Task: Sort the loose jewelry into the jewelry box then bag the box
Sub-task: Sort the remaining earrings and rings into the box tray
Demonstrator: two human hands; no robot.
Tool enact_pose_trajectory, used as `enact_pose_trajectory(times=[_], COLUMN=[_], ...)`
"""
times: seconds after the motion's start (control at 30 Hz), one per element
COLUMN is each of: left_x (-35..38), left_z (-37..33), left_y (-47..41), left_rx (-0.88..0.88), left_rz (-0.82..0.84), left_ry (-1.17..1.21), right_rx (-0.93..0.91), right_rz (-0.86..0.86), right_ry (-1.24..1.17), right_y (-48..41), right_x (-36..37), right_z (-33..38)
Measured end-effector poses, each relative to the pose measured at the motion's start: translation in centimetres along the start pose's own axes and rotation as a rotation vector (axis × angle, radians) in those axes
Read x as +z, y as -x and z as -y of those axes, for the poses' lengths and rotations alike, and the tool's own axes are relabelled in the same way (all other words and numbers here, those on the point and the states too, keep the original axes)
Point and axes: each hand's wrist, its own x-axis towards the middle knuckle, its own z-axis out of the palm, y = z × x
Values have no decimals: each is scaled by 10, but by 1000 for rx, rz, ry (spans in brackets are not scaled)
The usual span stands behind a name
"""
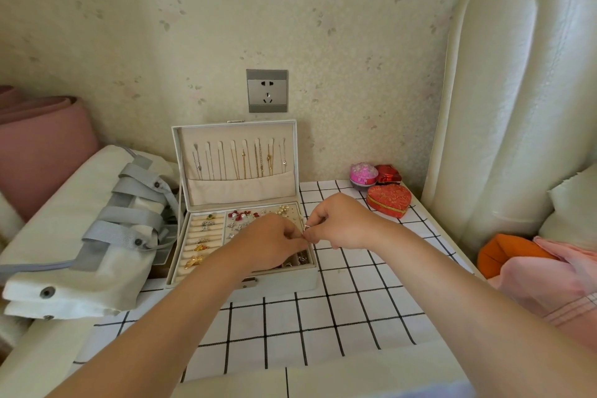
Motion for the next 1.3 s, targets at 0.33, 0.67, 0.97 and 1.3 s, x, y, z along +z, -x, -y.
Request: enact_pose_trajectory(times=[0.33,0.67,0.97,1.3], left_x=[-10,-7,-4,32], left_z=[11,17,7,-44], left_y=[9,12,8,-16], left_rx=[172,254,269,423], left_rz=[-75,-104,-111,-103], left_ry=[-305,-416,-435,-485], right_rx=[-37,-120,-154,62], right_rz=[7,1,36,-139], right_ry=[-9,297,324,246], right_y=[-2,-1,5,20], right_x=[10,9,5,-37], right_z=[-2,-9,-12,-99])
